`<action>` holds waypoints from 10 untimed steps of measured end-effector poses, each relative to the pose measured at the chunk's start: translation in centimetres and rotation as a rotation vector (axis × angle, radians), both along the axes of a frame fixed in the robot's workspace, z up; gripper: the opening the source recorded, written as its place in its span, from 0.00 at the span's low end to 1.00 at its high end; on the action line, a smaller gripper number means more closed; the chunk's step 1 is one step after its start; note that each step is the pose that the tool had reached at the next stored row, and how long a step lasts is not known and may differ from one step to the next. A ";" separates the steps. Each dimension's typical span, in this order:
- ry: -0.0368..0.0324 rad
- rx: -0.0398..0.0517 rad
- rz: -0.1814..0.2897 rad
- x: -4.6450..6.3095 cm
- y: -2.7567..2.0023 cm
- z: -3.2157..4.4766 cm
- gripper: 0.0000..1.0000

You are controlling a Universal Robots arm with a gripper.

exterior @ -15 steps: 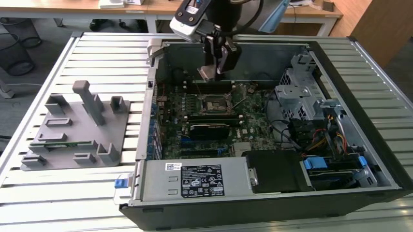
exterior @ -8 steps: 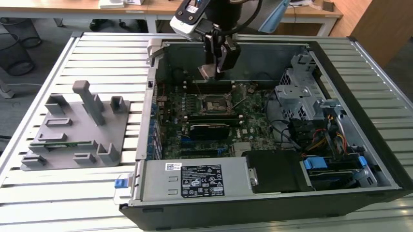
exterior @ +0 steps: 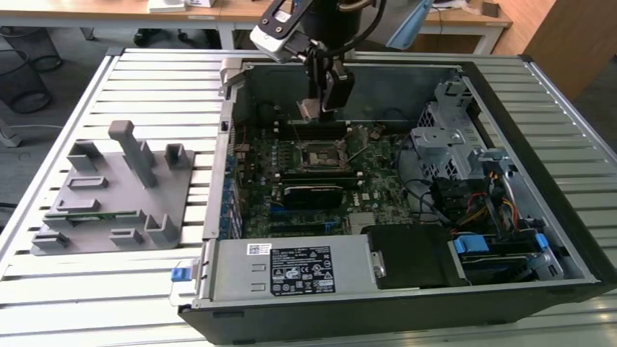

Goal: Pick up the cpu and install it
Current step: 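Place the cpu into insertion slot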

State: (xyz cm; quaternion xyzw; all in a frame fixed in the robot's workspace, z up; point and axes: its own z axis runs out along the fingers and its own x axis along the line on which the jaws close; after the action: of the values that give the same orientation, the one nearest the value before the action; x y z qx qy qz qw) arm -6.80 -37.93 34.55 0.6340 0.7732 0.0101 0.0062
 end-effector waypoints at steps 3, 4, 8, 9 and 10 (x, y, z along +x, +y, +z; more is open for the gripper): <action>0.0001 0.0002 -0.030 0.0 0.01 -0.13 0.54; 0.0001 0.0003 -0.040 0.0 0.01 -0.17 0.54; 0.0000 0.0004 -0.077 0.1 0.03 -0.32 0.54; 0.0000 0.0003 -0.087 0.1 0.03 -0.37 0.54; 0.0000 0.0004 -0.097 0.2 0.03 -0.41 0.54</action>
State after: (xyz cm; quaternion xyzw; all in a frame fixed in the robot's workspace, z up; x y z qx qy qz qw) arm -6.65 -37.90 34.14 0.6708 0.7416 0.0100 0.0066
